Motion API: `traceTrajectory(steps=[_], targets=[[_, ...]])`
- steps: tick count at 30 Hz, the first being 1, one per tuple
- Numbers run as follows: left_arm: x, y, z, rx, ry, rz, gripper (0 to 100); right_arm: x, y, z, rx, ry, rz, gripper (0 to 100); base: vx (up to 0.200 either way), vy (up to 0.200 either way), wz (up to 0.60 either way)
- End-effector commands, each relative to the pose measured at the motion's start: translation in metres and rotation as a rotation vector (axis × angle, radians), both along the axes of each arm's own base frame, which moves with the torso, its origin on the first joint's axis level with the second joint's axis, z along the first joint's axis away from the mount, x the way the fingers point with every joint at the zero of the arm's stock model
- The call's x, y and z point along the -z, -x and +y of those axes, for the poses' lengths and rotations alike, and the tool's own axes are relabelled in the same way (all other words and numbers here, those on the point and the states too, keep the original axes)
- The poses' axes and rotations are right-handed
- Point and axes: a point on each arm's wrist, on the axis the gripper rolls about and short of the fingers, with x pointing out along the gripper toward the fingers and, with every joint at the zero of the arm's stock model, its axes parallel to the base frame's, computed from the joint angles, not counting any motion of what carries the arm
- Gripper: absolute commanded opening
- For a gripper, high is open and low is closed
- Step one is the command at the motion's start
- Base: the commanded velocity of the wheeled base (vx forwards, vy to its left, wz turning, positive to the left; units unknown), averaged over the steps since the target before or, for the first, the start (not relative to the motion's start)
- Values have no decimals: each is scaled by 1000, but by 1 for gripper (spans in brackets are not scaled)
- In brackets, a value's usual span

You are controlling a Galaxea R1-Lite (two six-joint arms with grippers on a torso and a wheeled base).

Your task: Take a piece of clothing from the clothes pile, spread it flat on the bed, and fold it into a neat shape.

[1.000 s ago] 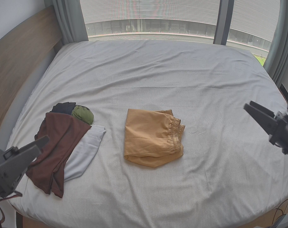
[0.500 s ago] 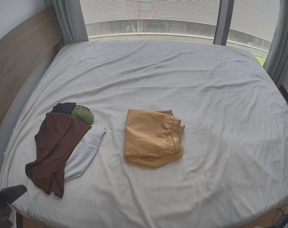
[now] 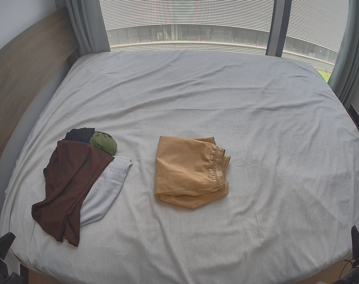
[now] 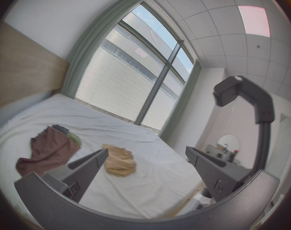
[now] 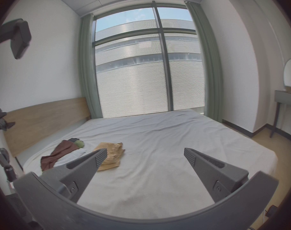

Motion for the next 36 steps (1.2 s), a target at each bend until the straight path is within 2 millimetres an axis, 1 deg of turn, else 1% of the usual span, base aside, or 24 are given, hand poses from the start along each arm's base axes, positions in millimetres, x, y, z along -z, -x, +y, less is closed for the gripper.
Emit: traceTrajectory(steps=[1,3,4,6,7,8,10,12,16,20,23,26,27,32,36], targets=[[14,3,-2,-201,-60,-15,100,11,2,-1,76,14,16,100,0,0,0],[19,5,-3,-235,-78,-15,100,11,2,-1,74,10,18,100,0,0,0],[27,5,-3,-285,-128,-17,100,11,2,-1,75,-15,16,100,0,0,0],[36,1,-1,-389,-190,-9,100,11,3,-1,79,-18,13,100,0,0,0],[39,0,0,-412,-202,-2,100,11,3,-1,80,-17,13,100,0,0,0],[48,-4,1,-477,-249,16,100,11,3,-1,80,-8,12,100,0,0,0],[60,-8,2,-514,-316,25,100,11,3,-1,83,21,11,100,0,0,0],[64,-9,2,-524,-347,29,100,11,3,-1,84,37,11,100,0,0,0],[64,-9,3,-565,-355,34,100,11,3,-1,90,42,13,100,0,0,0],[64,-8,5,-647,-353,34,100,11,3,-1,92,68,13,100,0,0,0],[64,-8,6,-658,-357,40,100,11,3,-1,81,97,12,100,0,0,0],[65,-7,7,-712,-366,80,100,11,3,-1,58,105,11,100,0,0,0],[69,-7,8,-733,-380,101,100,11,3,-1,61,105,11,100,0,0,0],[71,-8,7,-714,-412,97,100,11,3,-1,63,103,11,100,0,0,0],[71,-8,7,-692,-405,95,100,11,2,-1,63,68,17,100,0,0,0]])
